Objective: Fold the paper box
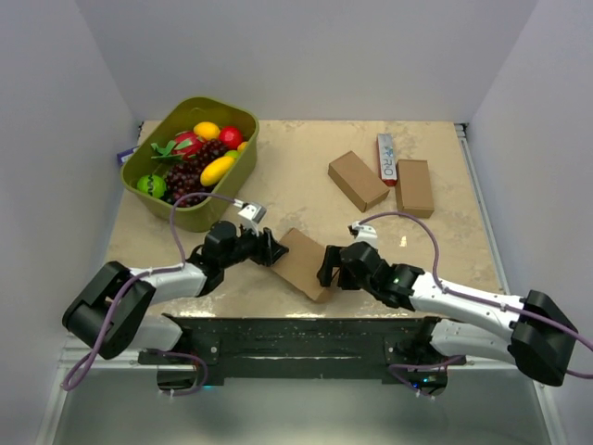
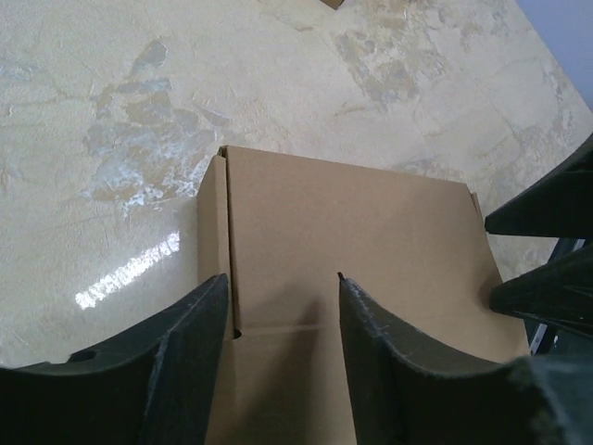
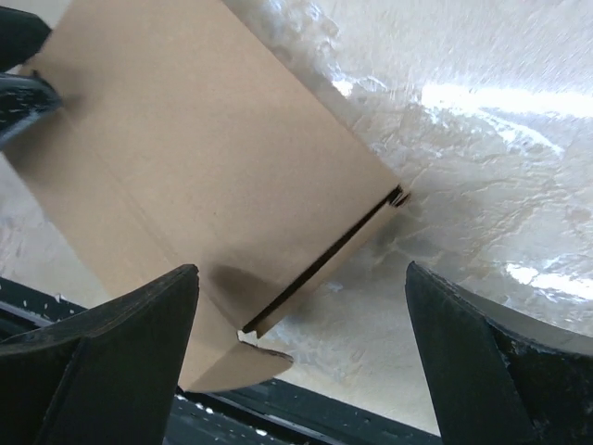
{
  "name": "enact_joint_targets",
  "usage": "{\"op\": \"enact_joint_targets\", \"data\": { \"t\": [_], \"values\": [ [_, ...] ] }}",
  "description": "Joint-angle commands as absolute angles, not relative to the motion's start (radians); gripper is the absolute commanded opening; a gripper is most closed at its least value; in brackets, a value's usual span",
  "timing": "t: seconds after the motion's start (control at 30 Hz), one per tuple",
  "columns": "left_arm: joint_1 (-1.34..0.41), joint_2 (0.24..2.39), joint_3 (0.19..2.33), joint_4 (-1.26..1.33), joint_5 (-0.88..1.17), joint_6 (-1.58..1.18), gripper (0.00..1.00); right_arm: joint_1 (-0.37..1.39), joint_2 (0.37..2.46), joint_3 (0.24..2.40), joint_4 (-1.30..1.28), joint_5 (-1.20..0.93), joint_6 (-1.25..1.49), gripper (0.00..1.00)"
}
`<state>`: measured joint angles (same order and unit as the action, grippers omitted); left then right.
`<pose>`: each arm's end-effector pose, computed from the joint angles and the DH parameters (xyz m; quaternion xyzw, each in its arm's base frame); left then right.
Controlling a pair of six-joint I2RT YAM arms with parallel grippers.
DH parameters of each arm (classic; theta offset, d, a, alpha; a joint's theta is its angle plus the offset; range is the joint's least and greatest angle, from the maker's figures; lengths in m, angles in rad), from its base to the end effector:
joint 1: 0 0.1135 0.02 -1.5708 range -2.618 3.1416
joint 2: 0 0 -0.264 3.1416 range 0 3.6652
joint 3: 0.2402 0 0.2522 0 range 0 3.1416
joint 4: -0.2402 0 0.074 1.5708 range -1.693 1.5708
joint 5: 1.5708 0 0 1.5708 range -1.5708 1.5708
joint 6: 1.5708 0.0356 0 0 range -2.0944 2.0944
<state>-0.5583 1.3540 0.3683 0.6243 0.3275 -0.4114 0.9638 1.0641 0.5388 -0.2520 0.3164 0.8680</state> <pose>0.2054 -0.1418 0.1622 0.1520 0.8027 -0.3801 0.4338 0.1293 0.1668 0.1978 0.0172 0.9127 0.2141 0.3477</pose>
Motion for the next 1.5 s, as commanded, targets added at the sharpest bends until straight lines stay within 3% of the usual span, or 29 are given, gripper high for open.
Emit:
{"op": "enact_joint_targets", "data": {
  "t": [0.0,0.17,0.4,0.53,0.6,0.73,0.9,1.07,1.47],
  "values": [
    [-0.557,1.339,0.308,0.687,0.36,-0.458,0.53,0.91,1.112,0.509,-0.072,0.204,0.914,0.95],
    [-0.584,1.278,0.219,0.724,0.364,-0.538,0.44,0.85,1.179,0.512,0.023,0.16,0.855,0.94],
    [-0.667,1.148,0.161,0.654,0.269,-0.594,0.45,0.738,1.313,0.632,0.077,0.104,0.701,0.92],
    [-0.667,1.039,0.184,0.523,0.209,-0.584,0.53,0.721,1.345,0.713,0.008,0.147,0.594,0.99],
    [-0.666,0.993,0.208,0.426,0.166,-0.572,0.63,0.715,1.322,0.745,-0.035,0.169,0.51,0.99],
    [-0.643,0.896,0.239,0.304,0.11,-0.56,0.75,0.727,1.15,0.738,-0.014,0.134,0.326,0.99],
    [-0.589,0.977,0.262,0.327,0.136,-0.561,0.75,0.915,1.11,0.735,0.003,0.142,0.069,0.99],
    [-0.568,1.075,0.313,0.455,0.193,-0.575,0.74,1.164,1.234,0.75,-0.005,0.351,-0.084,0.99],
    [-0.505,1.301,0.383,0.623,0.253,-0.54,0.75,1.285,1.439,0.799,0.1,0.45,-0.281,0.99]
  ]
}}
